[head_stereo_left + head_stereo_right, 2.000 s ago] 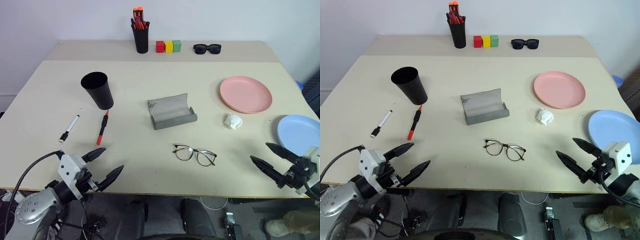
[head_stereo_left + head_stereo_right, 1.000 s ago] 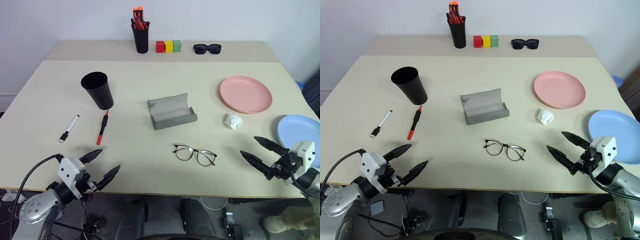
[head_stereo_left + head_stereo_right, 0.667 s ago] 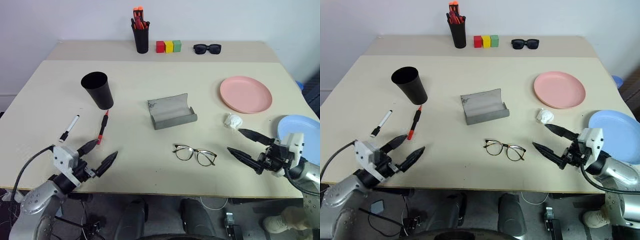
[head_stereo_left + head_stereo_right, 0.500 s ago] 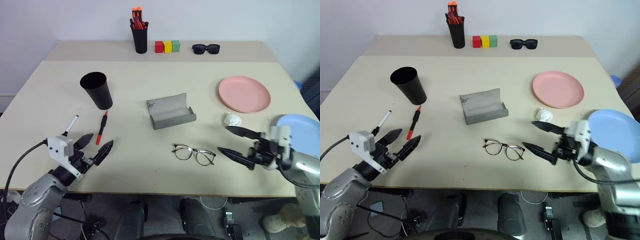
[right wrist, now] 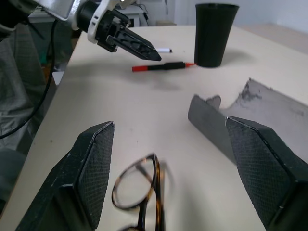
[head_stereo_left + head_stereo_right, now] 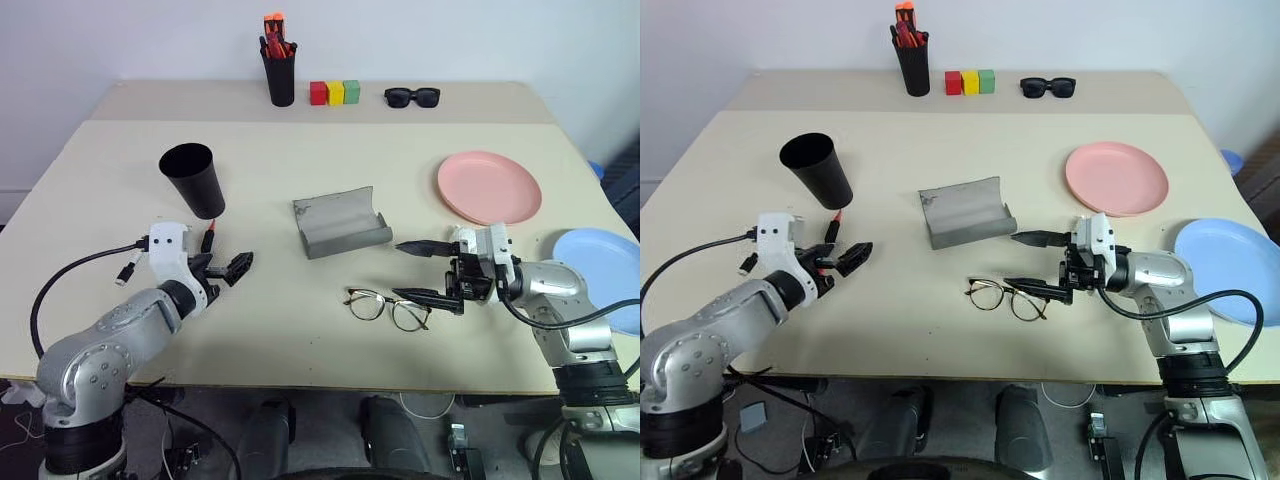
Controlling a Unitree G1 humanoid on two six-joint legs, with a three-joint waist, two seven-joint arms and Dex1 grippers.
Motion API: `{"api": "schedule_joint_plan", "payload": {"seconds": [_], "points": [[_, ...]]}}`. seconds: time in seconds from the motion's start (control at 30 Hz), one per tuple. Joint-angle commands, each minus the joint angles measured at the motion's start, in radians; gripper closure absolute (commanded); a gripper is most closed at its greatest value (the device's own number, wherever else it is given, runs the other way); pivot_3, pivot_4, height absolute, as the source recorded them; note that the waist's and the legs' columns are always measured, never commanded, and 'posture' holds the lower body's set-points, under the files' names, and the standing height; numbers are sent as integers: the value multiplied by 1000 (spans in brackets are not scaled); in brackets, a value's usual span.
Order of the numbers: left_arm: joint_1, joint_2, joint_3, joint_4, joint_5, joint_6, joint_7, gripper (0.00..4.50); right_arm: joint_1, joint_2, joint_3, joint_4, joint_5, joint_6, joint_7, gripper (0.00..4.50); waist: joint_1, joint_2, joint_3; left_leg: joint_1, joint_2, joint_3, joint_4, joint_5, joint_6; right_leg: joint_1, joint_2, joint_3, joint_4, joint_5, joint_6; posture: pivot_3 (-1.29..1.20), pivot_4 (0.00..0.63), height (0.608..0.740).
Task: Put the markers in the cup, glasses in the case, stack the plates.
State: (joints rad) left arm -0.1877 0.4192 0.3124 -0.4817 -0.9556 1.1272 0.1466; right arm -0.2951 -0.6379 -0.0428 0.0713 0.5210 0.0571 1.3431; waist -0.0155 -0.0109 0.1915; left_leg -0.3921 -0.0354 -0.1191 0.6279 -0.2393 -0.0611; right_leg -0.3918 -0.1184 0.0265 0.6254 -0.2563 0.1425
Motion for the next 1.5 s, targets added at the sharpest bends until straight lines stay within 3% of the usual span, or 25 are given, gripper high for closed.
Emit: {"api": "schedule_joint_plan", "payload": {"seconds": [0.03,0.4,0.7,0.9,1.0,1.17,1.27,1.37,1.5], "points": [[-104,-42,38,98,1,88,110,0,-44,22,3,0,-9,-29,1,759,1,-1,0,0,0,0,1,0,-1,0,0,0,2,0,0,0,150,740],[-226,-85,105,187,129,180,232,0,-35,15,-17,-24,-5,-10,-35,759,-2,-1,1,1,0,-1,0,1,-2,-1,0,0,4,0,1,0,150,740],[-305,-27,125,125,157,278,158,0,-21,22,-25,-8,-12,-29,-34,759,1,-3,1,0,0,-1,0,1,-2,-1,0,0,4,0,1,0,150,740],[-332,99,129,142,180,335,41,0,-31,31,-17,2,-17,-33,-35,759,-4,-3,2,0,0,-1,0,1,-2,-2,0,0,4,-1,1,0,150,740],[-341,223,65,192,192,335,-81,0,-38,38,-11,14,-20,-35,-32,759,-3,-3,2,0,0,-1,0,1,-2,-2,0,0,4,-1,1,0,150,740],[-357,480,-176,305,269,189,-403,0,-53,49,-8,60,-30,-60,-17,759,-2,-3,2,0,0,0,-1,1,-3,-2,0,0,4,-1,1,0,150,740],[-371,541,-250,352,308,136,-514,0,-56,52,-9,70,-32,-68,-12,759,-2,-3,2,0,0,0,-2,1,-3,-3,0,0,4,-1,1,0,150,740],[-435,610,-413,445,404,26,-695,0,-48,52,-14,66,-32,-74,-12,759,-2,-4,3,-1,0,0,-2,1,-3,-4,0,0,4,-1,1,0,150,740],[-578,593,-599,643,565,-135,-874,0,-10,44,-29,6,-21,-56,-43,759,2,-4,3,-1,0,0,-2,2,-3,-4,0,0,4,-1,1,0,150,740]]}}
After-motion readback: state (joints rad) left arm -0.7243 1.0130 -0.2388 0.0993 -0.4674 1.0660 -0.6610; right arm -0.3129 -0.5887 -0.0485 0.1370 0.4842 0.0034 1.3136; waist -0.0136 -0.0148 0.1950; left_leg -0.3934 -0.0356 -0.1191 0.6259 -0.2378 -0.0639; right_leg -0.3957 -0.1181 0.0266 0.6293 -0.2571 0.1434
